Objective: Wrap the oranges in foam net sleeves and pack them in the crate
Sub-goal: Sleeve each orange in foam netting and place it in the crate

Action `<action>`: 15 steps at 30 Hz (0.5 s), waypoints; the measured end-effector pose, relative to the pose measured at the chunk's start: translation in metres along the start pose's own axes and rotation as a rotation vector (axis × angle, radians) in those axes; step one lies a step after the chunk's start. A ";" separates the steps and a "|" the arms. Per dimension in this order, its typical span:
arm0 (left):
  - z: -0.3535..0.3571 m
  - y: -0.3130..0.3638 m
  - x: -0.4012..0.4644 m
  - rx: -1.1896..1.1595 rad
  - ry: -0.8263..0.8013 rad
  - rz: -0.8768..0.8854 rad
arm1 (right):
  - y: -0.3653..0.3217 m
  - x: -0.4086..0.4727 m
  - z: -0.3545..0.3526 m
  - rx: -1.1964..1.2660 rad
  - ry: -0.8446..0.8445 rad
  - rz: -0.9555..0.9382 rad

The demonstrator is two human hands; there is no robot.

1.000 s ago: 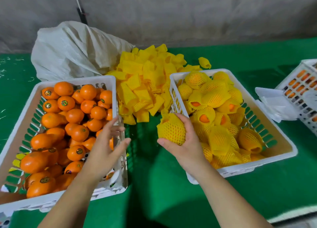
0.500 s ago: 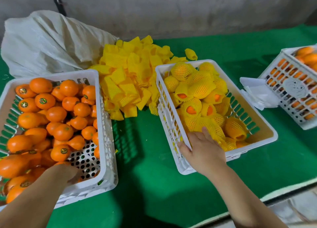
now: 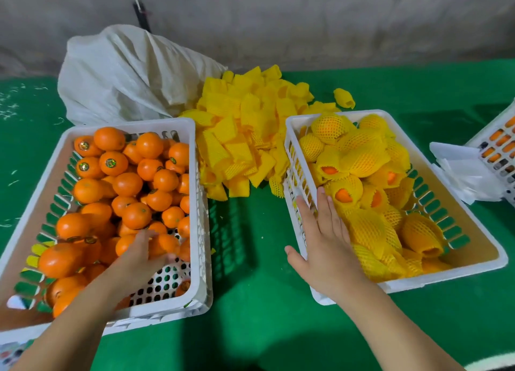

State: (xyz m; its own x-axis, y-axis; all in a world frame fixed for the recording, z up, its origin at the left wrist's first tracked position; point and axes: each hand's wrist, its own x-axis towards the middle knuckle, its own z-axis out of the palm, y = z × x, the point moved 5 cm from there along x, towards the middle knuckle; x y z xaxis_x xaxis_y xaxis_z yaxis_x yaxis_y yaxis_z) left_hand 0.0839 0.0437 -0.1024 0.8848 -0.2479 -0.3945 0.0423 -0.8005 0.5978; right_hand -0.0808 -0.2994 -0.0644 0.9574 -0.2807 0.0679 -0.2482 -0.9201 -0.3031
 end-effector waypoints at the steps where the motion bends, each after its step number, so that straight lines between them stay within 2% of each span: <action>1: -0.004 0.001 -0.004 -0.084 0.051 0.025 | -0.006 0.014 0.003 -0.006 -0.040 -0.039; 5: -0.022 0.017 -0.018 -0.406 0.333 0.094 | -0.027 0.081 0.019 -0.007 -0.220 -0.129; 8: -0.001 0.051 -0.023 -0.639 0.407 0.139 | -0.038 0.128 0.033 -0.001 -0.323 -0.090; 15: 0.030 0.062 -0.013 -0.524 0.491 0.199 | -0.093 0.214 0.056 -0.126 -0.399 -0.280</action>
State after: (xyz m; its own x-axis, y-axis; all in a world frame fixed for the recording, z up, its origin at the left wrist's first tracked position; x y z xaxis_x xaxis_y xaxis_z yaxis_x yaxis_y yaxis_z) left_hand 0.0610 -0.0187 -0.0808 0.9992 0.0095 0.0399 -0.0336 -0.3704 0.9283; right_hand 0.1549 -0.2583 -0.0745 0.9655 0.0857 -0.2458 0.0341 -0.9778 -0.2068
